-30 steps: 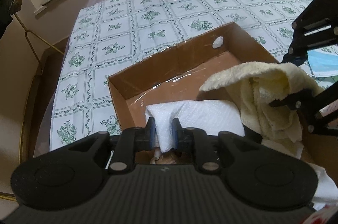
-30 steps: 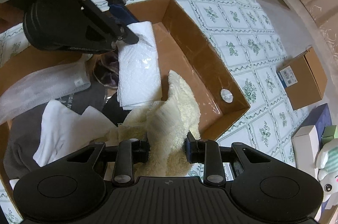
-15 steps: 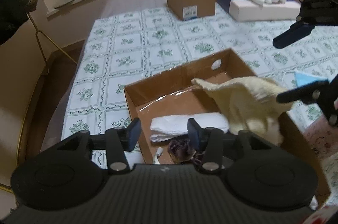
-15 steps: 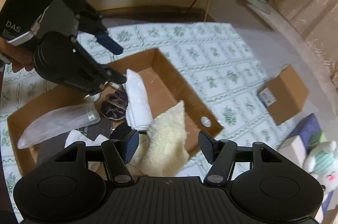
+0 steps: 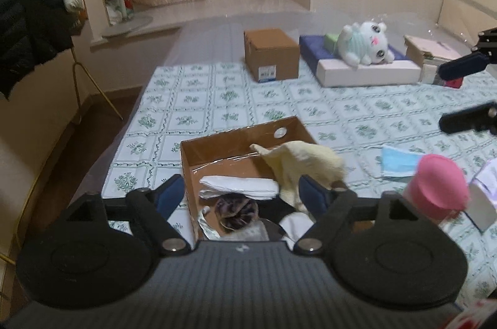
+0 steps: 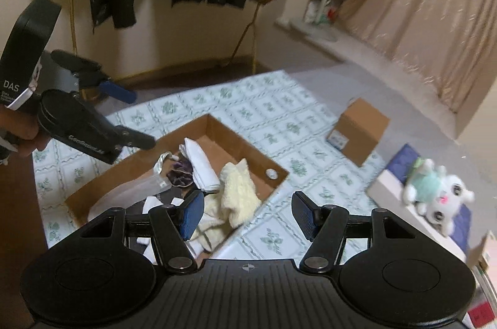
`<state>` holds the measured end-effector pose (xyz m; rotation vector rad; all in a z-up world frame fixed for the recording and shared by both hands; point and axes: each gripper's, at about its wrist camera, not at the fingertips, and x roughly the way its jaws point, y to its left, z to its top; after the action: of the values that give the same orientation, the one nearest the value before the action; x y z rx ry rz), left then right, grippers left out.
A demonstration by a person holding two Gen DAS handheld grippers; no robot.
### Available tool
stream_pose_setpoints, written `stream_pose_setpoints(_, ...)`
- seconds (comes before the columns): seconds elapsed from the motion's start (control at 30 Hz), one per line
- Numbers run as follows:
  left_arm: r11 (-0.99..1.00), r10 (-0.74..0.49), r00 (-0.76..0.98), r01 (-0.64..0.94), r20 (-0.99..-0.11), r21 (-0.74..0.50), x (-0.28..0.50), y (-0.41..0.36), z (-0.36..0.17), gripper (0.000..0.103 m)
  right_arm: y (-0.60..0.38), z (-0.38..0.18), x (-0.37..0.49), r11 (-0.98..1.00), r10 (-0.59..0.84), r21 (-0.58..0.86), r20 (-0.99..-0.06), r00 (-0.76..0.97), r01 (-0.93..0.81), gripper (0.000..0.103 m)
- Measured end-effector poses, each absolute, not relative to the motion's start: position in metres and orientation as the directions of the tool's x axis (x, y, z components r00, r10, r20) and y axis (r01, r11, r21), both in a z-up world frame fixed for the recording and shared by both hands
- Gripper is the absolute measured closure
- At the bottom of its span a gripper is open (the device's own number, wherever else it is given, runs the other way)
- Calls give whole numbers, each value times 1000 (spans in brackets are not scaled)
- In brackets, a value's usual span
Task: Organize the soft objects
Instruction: 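Move both grippers back past the pink cup toward the green cloth and blue mask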
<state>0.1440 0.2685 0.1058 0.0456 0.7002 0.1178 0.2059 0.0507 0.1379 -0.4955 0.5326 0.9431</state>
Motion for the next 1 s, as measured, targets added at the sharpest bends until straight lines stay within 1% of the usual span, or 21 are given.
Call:
stream_pose_setpoints(0.03,993,121,767,-92,-630,80,135,263,108,16,39,140,199,515,624,-151,-609,489,-844,41)
stream_pose_setpoints(0.07,993,118,776,-87,-620,80,125,255,110,15,27,142,192,530,632,-134,-596,496,-837,40)
stream_pose_setpoints(0.2,995,99,800,-61,-592,85,90,223,111,11,-28,141,162,622,644,-44,-538,544,-782,40)
stream_pose_setpoints(0.3,993,98,814,-44,-572,107,68,194,107,11,-67,133,139,690,632,19,-504,589,-724,39)
stream_pose_setpoints(0.5,997,63,835,-27,-547,74,31,135,92,11,-131,103,98,783,571,92,-501,650,-616,39)
stream_pose_setpoints(0.73,1000,18,841,-21,-540,1,5,72,64,11,-179,74,65,829,505,84,-538,675,-553,39)
stream_pose_setpoints(0.9,1000,4,846,9,-534,22,1,32,40,12,-201,60,55,870,421,15,-544,726,-494,39)
stream_pose_setpoints(1.0,998,0,844,35,-536,55,0,10,28,12,-214,53,56,882,402,18,-548,733,-471,39)
